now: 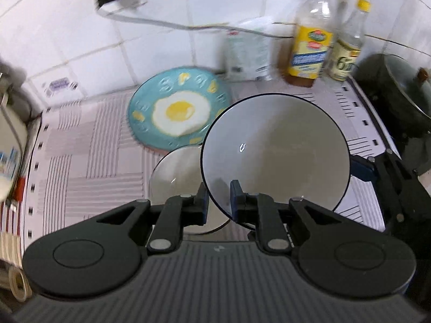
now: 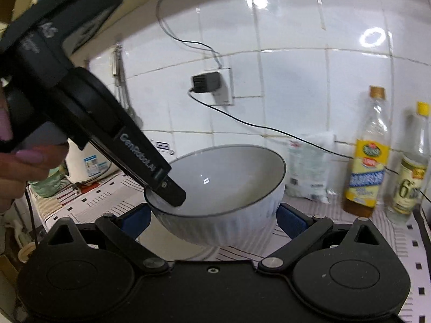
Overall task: Organize plates and bowls
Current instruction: 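Lift the third bowl with both grippers toward the bowl stack, then lower the white bowl into the nested bowls with both grippers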
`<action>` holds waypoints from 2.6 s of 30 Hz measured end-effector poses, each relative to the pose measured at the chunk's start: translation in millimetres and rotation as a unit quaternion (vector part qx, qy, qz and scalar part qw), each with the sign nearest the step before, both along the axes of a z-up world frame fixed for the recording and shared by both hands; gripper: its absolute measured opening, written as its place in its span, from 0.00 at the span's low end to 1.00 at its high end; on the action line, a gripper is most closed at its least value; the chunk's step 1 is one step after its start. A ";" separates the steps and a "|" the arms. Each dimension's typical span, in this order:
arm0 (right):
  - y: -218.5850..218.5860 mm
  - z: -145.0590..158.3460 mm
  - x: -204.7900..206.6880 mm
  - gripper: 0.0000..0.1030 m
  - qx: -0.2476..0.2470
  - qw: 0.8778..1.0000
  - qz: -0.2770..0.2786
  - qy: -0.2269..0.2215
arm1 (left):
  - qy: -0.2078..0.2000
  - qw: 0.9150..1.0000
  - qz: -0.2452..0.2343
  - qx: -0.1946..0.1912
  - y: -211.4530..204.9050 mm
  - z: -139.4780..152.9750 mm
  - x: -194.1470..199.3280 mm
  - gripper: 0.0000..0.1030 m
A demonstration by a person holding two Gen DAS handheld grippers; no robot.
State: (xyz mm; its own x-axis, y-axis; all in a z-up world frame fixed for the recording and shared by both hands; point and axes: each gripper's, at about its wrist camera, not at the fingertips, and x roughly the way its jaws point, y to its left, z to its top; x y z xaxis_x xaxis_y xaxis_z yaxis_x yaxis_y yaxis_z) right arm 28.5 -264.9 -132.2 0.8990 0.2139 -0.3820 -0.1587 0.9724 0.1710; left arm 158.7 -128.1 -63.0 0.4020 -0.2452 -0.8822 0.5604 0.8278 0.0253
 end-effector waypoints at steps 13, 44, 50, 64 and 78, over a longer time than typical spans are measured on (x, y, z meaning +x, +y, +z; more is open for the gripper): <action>43.7 -26.3 41.9 0.98 0.014 0.997 0.065 0.039 | 0.009 0.998 0.055 0.039 40.2 -45.1 28.2 0.15; 72.1 -44.9 47.5 0.97 -0.084 0.993 0.040 0.071 | -0.040 0.996 0.041 0.063 36.6 -52.3 25.9 0.23; 64.3 -39.6 24.0 0.98 -0.061 0.995 0.027 0.073 | -0.038 0.996 0.075 -0.007 70.5 -40.9 22.9 0.32; 37.8 -76.7 25.0 0.98 0.042 0.994 0.000 0.099 | 0.059 0.975 0.148 -0.154 128.3 -76.4 34.2 0.61; 62.3 -110.2 68.4 0.98 0.016 0.991 0.022 0.130 | 0.147 0.950 0.181 -0.206 120.3 -140.1 63.2 0.57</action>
State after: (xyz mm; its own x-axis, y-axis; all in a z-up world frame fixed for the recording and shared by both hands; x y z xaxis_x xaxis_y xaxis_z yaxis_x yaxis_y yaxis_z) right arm 96.9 -202.6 -242.4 0.7600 0.2673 -0.5924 -0.1477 0.9587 0.2430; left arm 221.9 -7.8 -203.1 0.2765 -0.4866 -0.8287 0.1691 0.8735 -0.4565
